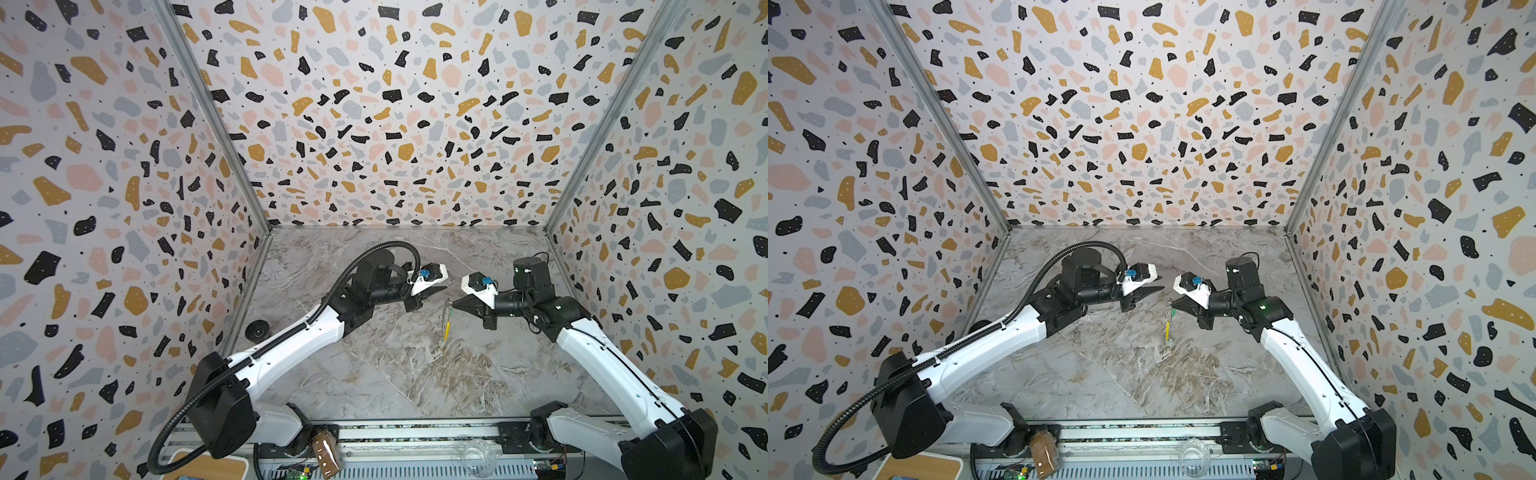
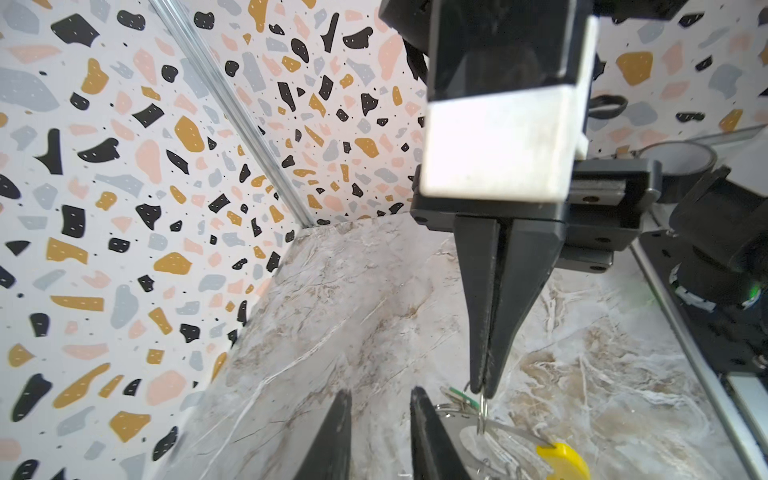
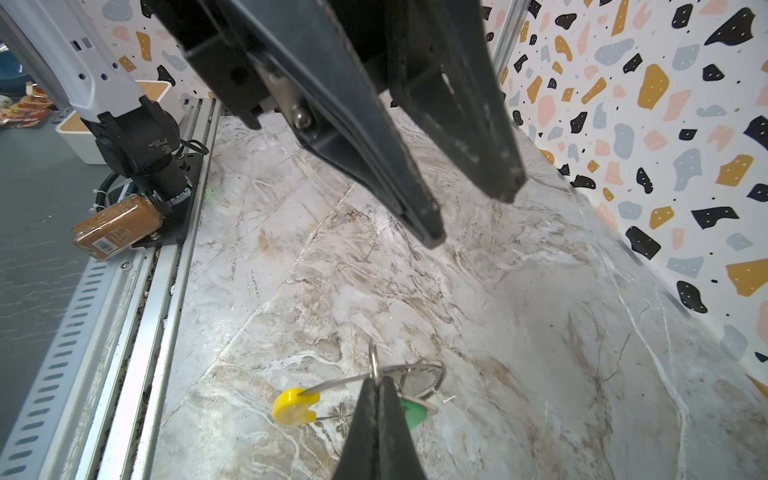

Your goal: Remove the keys from the keyring

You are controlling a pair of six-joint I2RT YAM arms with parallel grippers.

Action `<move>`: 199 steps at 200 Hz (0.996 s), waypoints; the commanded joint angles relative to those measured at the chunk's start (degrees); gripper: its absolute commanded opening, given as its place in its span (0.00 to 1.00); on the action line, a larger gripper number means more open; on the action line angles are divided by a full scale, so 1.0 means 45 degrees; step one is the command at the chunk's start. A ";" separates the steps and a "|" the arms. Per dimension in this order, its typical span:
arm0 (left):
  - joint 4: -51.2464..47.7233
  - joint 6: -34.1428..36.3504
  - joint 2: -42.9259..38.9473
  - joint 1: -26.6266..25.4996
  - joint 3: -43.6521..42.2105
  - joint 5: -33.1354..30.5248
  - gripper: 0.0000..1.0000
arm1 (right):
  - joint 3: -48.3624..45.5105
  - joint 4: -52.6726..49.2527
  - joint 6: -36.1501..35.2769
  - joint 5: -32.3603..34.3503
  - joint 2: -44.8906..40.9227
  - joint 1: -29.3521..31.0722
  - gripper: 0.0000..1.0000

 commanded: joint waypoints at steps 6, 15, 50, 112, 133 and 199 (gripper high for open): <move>-0.2115 0.2158 -0.0045 -0.0785 0.0670 -0.1793 0.28 | 0.0772 -0.0608 -0.0209 0.0202 0.0076 0.0027 0.00; -0.2262 0.2363 0.0002 -0.1010 0.0746 -0.2201 0.28 | 0.0912 -0.0763 -0.0243 0.0262 0.0178 0.0027 0.00; -0.2480 0.2944 0.0158 -0.1634 0.0914 -0.3374 0.29 | 0.1419 -0.1319 -0.0385 0.0396 0.0528 0.0027 0.00; -0.2481 0.3538 0.0676 -0.2513 0.1436 -0.5571 0.29 | 0.1781 -0.2069 -0.0774 0.0667 0.0715 0.0027 0.00; -0.2218 0.3466 0.0748 -0.2665 0.1428 -0.5664 0.29 | 0.1931 -0.2253 -0.0853 0.0735 0.0858 0.0028 0.00; -0.2330 0.3661 0.1068 -0.3014 0.1485 -0.6499 0.28 | 0.2392 -0.2595 -0.1028 0.0774 0.1165 0.0033 0.00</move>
